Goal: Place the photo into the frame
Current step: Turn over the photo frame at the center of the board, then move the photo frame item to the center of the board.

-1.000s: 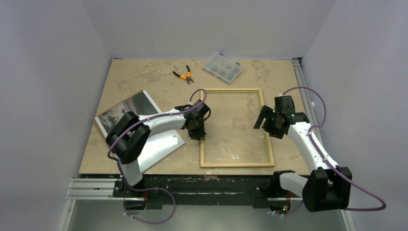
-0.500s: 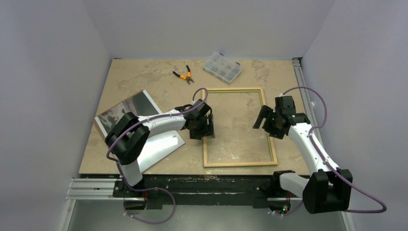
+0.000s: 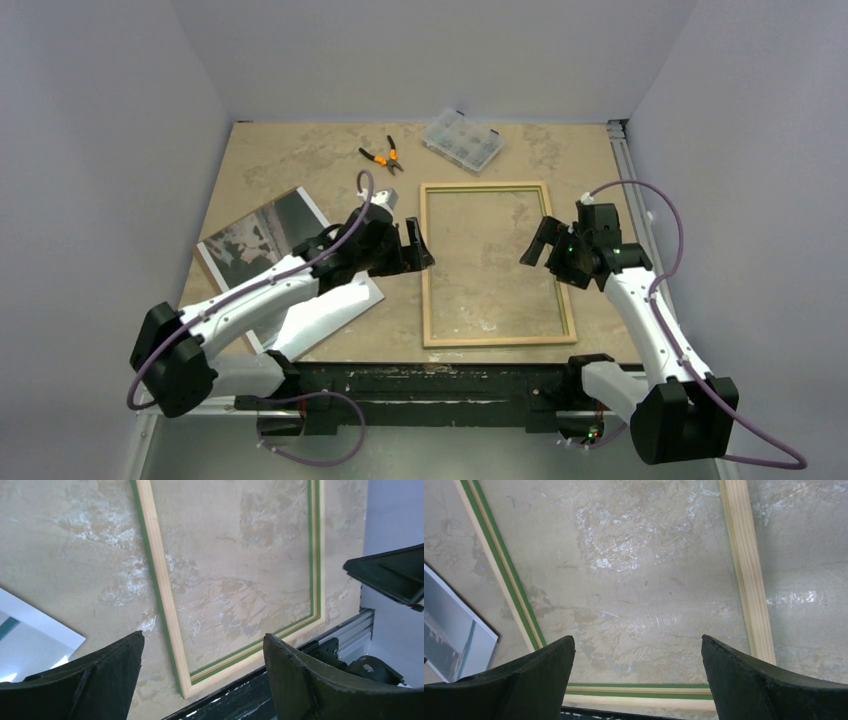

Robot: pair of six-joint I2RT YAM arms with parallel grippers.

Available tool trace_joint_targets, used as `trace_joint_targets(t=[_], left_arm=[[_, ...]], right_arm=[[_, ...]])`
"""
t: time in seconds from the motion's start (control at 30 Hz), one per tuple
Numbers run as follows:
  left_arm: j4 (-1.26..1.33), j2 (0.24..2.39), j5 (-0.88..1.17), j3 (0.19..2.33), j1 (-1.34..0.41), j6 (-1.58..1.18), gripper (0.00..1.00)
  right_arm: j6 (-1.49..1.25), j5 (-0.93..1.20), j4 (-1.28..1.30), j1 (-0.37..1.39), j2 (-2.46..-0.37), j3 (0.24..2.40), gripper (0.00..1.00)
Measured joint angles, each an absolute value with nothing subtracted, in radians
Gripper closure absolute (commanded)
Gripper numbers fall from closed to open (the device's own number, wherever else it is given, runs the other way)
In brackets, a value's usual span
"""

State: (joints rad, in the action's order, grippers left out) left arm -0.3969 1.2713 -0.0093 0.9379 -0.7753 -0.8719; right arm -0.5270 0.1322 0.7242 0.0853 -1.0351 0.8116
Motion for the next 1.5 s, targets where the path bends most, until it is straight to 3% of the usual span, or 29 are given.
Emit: trace_joint_targets(t=[0.4, 0.77, 1.07, 1.5], left_arm=[[-0.538, 0.945, -0.231, 0.852, -0.766, -0.803, 0.13], [-0.832, 1.143, -0.4, 0.816, -0.678, -0.837, 0.18], [-0.726, 1.229, -0.194, 0.67, -0.483, -0.813, 0.19], [-0.362, 1.359, 0.123, 0.667, -0.475, -0.813, 0.22]], right_arm=[[-0.571, 0.233, 0.617, 0.259, -1.061, 0.805, 0.04], [-0.673, 0.244, 0.501, 0.507, -1.18, 0.805, 0.03], [-0.731, 0.191, 0.478, 0.685, -1.313, 0.865, 0.04], [-0.767, 0.148, 0.477, 0.748, -1.403, 0.931, 0.06]])
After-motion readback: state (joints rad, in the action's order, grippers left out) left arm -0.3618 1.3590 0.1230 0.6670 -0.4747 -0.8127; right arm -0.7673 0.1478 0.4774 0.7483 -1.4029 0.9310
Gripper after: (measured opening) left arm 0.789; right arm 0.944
